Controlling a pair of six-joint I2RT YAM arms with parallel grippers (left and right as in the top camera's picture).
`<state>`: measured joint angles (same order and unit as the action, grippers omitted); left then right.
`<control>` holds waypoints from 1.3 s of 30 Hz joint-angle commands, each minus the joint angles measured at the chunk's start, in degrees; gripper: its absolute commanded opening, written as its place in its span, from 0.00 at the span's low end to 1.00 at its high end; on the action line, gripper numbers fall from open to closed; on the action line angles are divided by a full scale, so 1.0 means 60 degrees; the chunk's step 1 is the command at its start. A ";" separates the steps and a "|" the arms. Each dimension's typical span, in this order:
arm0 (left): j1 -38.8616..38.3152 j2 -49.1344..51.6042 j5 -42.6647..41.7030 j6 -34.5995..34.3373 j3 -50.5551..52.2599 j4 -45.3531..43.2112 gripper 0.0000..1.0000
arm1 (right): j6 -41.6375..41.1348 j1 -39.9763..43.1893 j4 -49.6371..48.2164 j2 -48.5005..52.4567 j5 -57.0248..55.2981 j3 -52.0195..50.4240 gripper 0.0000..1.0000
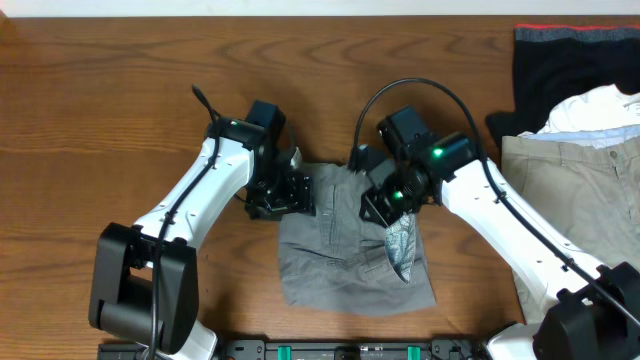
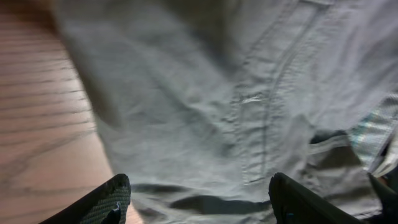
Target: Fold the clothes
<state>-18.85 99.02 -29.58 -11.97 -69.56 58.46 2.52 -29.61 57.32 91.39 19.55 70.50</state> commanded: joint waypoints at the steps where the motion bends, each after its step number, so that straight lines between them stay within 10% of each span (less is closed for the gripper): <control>1: 0.0004 0.0051 -0.0506 0.0270 0.0055 0.0033 0.74 | -0.2284 0.0408 -0.0288 0.0040 -0.2543 -0.0015 0.25; 16: 0.0033 -0.1027 -0.0237 0.0991 -0.1705 0.0208 0.77 | -0.0076 0.1749 -0.2164 0.1388 -0.0342 -0.0018 0.74; 22: 0.0051 -0.1898 0.0980 0.0991 -0.2018 0.0324 0.83 | 0.0812 0.1738 -0.2630 0.1902 0.1789 -0.0018 0.56; 29: 0.0051 -0.2346 0.1417 0.0991 -0.2018 0.0608 0.85 | -0.0339 0.1843 -0.3483 0.1781 0.1435 -0.0015 0.01; 39: 0.0091 -0.2346 0.2065 0.0987 -0.2018 0.1016 0.85 | -0.1045 0.3151 -0.3931 0.1778 0.0262 0.1271 0.01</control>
<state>-18.79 85.36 -20.29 -7.01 -80.68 63.61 -2.24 -12.99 33.58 102.96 23.33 72.69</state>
